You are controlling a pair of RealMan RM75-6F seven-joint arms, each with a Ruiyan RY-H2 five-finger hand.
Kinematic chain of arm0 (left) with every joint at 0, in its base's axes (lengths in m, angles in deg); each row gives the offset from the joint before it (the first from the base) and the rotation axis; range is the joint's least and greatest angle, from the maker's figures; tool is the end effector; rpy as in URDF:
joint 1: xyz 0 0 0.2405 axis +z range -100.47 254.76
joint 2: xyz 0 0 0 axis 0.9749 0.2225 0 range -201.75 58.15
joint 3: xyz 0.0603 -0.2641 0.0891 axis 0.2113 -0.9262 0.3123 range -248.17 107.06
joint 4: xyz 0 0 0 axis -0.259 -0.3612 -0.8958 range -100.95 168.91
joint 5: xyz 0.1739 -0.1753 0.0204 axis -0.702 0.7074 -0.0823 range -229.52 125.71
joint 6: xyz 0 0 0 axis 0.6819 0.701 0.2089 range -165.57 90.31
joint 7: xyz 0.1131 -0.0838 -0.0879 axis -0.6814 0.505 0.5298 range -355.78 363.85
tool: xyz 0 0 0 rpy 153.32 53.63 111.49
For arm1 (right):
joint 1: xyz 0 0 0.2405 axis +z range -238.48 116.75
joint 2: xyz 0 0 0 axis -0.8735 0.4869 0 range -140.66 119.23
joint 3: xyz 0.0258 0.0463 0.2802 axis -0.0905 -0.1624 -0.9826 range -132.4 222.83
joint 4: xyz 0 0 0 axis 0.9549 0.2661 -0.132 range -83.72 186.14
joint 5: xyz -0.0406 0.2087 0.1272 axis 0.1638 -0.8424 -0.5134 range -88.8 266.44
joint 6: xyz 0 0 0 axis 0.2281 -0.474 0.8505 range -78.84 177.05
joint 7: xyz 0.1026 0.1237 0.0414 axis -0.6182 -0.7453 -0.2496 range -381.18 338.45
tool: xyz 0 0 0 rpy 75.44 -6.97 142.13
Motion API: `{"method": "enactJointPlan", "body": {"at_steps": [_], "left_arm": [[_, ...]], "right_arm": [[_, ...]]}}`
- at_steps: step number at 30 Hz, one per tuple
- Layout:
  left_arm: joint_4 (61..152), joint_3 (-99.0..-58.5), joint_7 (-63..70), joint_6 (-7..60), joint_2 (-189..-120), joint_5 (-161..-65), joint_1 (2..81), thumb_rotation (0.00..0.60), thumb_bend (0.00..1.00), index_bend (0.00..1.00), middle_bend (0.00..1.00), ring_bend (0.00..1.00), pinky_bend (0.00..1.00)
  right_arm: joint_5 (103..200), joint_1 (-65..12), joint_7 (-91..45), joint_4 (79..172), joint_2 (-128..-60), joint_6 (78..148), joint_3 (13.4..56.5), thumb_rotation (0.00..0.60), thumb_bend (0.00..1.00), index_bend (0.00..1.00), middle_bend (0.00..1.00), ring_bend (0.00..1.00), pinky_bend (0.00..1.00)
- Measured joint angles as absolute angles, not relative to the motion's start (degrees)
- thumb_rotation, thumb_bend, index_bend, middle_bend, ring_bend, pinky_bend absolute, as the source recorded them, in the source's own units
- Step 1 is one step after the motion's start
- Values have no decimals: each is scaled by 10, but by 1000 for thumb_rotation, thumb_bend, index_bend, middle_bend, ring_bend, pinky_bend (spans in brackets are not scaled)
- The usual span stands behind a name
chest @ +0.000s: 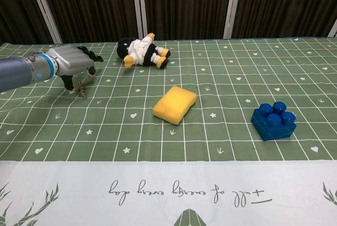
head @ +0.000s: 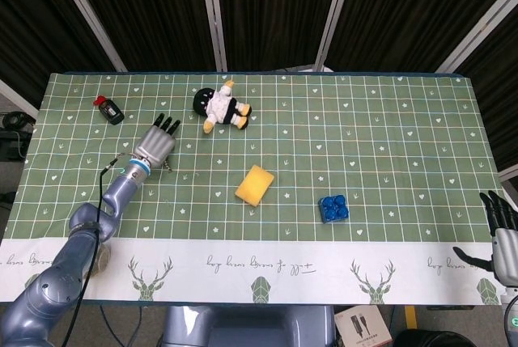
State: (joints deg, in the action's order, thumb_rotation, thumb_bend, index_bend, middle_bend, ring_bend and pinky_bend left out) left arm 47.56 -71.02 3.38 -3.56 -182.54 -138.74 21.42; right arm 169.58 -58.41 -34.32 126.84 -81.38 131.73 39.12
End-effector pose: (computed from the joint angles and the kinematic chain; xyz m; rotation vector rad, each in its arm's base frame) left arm -0.2539 0.5385 -0.0728 -2.0093 -0.3297 -0.2999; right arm -0.4257 -0.2069 0.1433 1.2085 -0.9807 0.8873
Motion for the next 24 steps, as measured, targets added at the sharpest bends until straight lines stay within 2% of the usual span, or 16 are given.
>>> {"method": "enactJointPlan", "body": {"at_steps": [12,18,24], "left_arm": [[482,-702,34,-22,-1817,-1395,219,600,367,565,0,0,0],[494,-697,27,11,-1802,-1403,217,600,374,579,7,0,0],[516,-687,12,76,-1779,-1424,213,600,376,587,22,0,0]], "right_arm": [[1697,-584,-343,1269,-813,1318,391,600,46,67,0,0,110],[1698,-584,-344,1268,-813,1319,391,600,47,67,0,0,110],[1698,-584,-344,1268,-814,1318,391,600,46,67,0,0,110]]}}
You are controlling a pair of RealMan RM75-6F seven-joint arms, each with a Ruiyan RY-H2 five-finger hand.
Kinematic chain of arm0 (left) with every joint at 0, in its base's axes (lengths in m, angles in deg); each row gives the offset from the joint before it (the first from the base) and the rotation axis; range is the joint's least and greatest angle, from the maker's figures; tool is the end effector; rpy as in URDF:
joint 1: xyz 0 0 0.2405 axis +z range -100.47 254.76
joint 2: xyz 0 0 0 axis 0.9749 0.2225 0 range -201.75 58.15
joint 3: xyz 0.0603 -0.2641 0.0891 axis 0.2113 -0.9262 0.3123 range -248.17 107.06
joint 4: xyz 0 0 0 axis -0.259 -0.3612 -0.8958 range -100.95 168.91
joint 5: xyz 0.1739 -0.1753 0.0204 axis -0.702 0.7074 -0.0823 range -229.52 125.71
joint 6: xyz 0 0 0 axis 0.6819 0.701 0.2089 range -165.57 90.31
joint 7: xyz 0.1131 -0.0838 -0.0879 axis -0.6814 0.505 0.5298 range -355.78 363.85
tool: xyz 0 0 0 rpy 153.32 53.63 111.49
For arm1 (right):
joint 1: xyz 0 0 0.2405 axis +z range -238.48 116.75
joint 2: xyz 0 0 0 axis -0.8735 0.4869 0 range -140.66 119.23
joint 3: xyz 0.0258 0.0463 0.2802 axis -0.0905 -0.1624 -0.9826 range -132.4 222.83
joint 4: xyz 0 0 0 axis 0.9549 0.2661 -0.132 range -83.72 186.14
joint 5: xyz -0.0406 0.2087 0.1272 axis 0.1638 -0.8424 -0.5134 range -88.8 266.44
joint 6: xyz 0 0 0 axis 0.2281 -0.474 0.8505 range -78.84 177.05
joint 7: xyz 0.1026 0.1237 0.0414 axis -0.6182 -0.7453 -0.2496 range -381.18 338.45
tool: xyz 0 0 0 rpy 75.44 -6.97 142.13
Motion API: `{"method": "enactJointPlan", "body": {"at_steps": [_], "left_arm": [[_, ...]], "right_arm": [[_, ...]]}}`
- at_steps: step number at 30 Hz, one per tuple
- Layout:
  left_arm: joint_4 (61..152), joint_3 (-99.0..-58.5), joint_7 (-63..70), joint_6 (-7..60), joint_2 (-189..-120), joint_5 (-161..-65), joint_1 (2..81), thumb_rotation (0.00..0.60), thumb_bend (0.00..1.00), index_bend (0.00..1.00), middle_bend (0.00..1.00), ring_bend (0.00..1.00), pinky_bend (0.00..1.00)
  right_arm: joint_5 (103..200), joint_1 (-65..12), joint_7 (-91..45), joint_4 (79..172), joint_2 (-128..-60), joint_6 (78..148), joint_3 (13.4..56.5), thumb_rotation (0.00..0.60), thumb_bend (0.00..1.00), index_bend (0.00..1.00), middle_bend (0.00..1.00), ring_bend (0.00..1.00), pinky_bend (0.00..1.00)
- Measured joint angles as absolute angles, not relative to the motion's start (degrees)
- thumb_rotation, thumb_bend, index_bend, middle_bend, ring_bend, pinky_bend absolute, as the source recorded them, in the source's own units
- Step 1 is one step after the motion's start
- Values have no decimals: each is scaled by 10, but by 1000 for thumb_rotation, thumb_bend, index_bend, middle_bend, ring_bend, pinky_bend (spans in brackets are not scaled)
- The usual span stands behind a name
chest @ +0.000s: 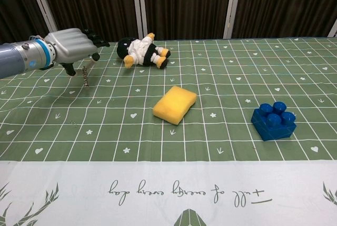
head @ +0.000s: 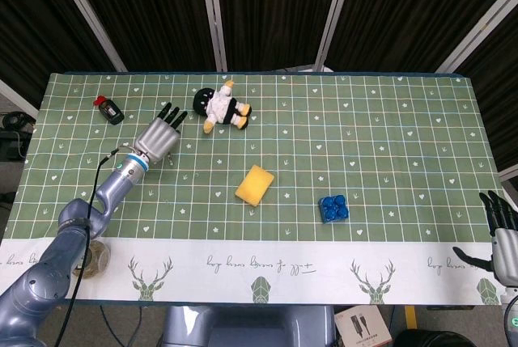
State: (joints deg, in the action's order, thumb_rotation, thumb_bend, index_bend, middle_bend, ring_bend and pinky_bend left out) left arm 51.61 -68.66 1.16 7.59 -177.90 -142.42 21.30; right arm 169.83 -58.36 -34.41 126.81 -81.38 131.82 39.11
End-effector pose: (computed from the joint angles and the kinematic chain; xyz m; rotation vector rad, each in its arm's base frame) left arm -0.2288 0.5403 -0.0457 -2.0260 -0.0783 -0.4162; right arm -0.4249 -0.2074 0.1433 1.2122 -0.9784 0.8915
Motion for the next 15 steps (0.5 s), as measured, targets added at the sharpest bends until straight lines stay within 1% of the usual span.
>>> {"method": "enactJointPlan", "body": {"at_steps": [6,9,13,15], "left_arm": [[563,-661,-21,193,-1737,-1474,205,600,399,590,30,0,0],[591,-642,-47,249,-1713,-1511,199,600,416,587,38,0,0],[619,-604,-94,320,-1682,-1580,184,600,431,587,43,0,0],[638,-590,-113,342,-1668,-1604,179,600,433,588,47,0,0]], "right_arm": [[1697,-583,-347,1266,-814,1316,390,600,46,67,0,0,110],[1696,-583,-348,1267,-814,1315,390,600,47,68,0,0,110],[1697,-583,-347,1268,-813,1316,390,600,46,67,0,0,110],[1698,-583,-346,1268,-814,1318,391,600,46,67,0,0,110]]}}
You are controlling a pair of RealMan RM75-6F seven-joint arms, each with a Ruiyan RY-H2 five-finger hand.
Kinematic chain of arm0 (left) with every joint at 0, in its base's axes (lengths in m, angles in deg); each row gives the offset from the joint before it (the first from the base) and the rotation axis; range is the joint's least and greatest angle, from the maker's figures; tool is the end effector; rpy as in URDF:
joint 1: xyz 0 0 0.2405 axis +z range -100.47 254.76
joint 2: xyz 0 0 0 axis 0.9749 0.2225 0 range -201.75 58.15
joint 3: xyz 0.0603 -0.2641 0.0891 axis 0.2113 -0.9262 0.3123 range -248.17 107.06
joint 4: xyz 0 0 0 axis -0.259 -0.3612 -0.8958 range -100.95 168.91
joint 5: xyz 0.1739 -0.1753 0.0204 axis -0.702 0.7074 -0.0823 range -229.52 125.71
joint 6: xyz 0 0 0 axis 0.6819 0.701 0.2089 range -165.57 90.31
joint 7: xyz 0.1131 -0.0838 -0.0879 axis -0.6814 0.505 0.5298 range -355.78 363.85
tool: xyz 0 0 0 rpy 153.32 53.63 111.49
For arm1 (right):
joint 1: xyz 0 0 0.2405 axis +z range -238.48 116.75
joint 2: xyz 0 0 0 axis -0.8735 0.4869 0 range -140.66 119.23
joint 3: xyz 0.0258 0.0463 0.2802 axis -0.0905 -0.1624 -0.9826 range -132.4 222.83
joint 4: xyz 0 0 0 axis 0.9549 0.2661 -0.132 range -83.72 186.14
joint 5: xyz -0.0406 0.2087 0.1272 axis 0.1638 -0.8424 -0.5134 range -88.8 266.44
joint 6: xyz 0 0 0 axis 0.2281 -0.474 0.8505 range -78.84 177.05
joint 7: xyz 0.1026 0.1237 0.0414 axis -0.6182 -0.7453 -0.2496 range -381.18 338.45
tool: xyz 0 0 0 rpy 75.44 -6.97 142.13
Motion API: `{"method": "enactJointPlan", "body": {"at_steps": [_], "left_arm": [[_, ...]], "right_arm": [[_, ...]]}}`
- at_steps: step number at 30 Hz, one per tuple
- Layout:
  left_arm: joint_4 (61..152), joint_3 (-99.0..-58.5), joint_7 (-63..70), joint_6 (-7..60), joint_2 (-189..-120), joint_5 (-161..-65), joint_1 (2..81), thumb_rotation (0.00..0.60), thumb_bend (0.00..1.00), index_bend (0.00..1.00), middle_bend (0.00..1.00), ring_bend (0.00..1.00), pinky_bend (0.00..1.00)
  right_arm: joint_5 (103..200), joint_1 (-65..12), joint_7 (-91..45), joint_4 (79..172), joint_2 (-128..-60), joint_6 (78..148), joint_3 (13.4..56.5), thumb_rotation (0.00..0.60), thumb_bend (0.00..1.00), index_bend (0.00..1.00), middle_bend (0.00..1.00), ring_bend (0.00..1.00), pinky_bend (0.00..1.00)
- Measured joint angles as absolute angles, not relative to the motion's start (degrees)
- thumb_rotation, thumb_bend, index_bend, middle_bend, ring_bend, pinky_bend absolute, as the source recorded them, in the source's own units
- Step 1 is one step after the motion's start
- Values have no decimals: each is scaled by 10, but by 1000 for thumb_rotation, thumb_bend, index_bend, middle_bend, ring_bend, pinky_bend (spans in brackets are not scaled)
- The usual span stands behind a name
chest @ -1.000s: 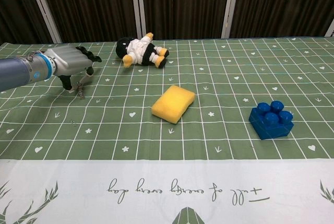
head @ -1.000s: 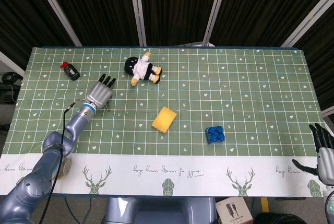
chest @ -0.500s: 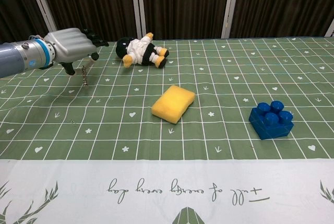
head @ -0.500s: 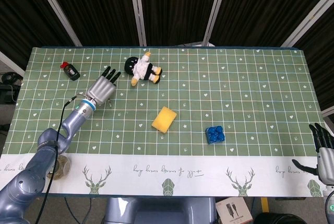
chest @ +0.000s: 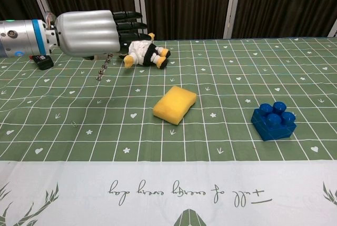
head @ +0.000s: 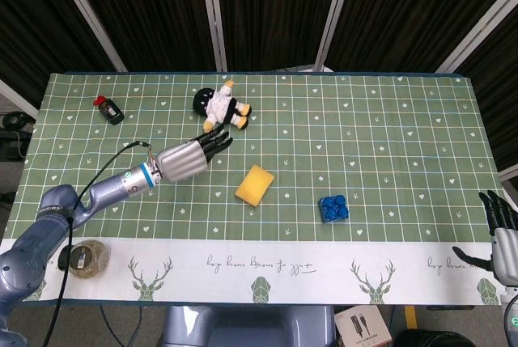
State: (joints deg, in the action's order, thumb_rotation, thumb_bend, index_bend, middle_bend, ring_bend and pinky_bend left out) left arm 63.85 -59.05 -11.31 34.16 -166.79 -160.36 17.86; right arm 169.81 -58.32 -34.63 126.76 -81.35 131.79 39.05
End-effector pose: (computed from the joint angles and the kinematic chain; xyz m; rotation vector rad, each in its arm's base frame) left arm -0.1620 0.4844 -0.0224 -2.1508 0.7867 -0.6479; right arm -0.4250 -0.2079 0.1438 1.2106 -0.9794 0.8943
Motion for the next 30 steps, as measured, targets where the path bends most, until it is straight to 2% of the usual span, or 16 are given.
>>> {"method": "enactJointPlan", "body": {"at_steps": [6,17,30], "left_arm": [[695,-576,-168,361,-1633,-1626,172,600,438,590,55,0,0],[752,-579,-262,333,-1620,-1620,199,600,444,595,62,0,0],[732,-571,-277,315,-1644,-1626,237,600,448,601,73,0,0]], "right_arm": [[1699,-584,-347,1267,-813,1319,391,600,47,67,0,0,110],[1703,-580,-343,1267,-817,1318,391,600,47,67,0,0,110],[1702,-579,-344,1265,-818,1317,391,600,46,67,0,0,110]]}}
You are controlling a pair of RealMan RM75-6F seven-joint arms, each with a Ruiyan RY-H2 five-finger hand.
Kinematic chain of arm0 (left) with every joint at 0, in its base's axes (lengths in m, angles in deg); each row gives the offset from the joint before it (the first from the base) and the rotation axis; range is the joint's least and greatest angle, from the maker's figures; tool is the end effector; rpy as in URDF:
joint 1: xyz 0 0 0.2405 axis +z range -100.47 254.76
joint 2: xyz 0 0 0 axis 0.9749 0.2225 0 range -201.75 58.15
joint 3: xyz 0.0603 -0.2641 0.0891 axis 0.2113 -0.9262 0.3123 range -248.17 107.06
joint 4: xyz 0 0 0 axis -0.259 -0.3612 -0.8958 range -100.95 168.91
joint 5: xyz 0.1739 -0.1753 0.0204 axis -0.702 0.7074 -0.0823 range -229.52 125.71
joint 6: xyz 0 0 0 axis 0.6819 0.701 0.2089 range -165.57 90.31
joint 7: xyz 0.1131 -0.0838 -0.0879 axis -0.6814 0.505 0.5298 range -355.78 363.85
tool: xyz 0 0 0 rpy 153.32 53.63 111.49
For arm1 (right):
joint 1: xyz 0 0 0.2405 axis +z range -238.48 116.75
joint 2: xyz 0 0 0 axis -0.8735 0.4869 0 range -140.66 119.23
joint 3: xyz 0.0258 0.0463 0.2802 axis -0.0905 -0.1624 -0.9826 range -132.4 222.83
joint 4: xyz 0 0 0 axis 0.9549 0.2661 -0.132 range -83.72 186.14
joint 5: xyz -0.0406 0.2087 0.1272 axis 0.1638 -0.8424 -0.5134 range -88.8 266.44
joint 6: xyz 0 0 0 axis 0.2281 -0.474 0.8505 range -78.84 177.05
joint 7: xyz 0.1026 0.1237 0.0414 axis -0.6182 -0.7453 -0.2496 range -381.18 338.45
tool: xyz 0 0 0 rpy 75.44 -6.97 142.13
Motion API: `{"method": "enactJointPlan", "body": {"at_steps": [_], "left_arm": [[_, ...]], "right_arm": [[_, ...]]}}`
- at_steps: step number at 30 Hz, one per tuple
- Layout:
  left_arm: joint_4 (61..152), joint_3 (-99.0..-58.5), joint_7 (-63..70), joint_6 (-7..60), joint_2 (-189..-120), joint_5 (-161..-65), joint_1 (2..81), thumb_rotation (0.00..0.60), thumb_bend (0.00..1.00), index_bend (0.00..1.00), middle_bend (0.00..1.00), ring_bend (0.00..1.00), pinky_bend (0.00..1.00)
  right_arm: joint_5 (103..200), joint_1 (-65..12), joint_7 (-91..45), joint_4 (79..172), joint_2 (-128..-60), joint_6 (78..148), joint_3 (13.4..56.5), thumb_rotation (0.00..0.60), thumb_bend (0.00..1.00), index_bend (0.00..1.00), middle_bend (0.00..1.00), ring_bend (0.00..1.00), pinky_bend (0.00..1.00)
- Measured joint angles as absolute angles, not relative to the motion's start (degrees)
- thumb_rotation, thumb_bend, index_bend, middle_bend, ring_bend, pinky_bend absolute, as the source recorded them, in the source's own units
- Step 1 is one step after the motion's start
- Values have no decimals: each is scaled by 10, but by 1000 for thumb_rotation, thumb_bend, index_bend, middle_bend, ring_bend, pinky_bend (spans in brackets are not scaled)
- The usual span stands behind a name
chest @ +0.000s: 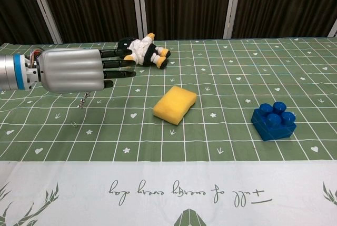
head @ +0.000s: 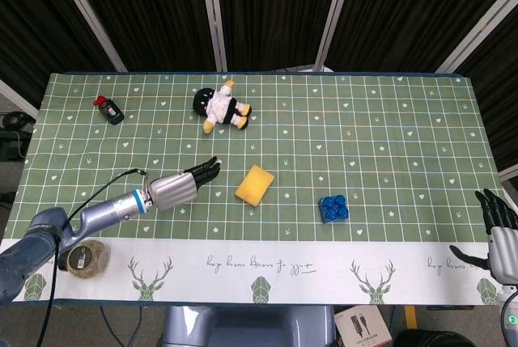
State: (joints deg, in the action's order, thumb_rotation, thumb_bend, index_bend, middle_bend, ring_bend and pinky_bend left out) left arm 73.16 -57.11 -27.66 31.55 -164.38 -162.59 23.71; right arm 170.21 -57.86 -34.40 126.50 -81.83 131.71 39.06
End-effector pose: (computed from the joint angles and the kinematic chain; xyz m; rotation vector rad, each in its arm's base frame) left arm -0.2143 0.4336 -0.0448 -2.1722 0.9214 -0.4835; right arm -0.4226 -0.2114 0.1401 1.2228 -0.9753 0.9012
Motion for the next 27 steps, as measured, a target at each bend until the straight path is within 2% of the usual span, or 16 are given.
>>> {"method": "enactJointPlan", "body": {"at_steps": [27], "left_arm": [[664,-569,-237,322,-1664,-1627,270,600,451,602,73,0,0]], "right_arm": [[1702,-580,-341,1266,-819,1321,391,600,47,67,0,0,110]]}}
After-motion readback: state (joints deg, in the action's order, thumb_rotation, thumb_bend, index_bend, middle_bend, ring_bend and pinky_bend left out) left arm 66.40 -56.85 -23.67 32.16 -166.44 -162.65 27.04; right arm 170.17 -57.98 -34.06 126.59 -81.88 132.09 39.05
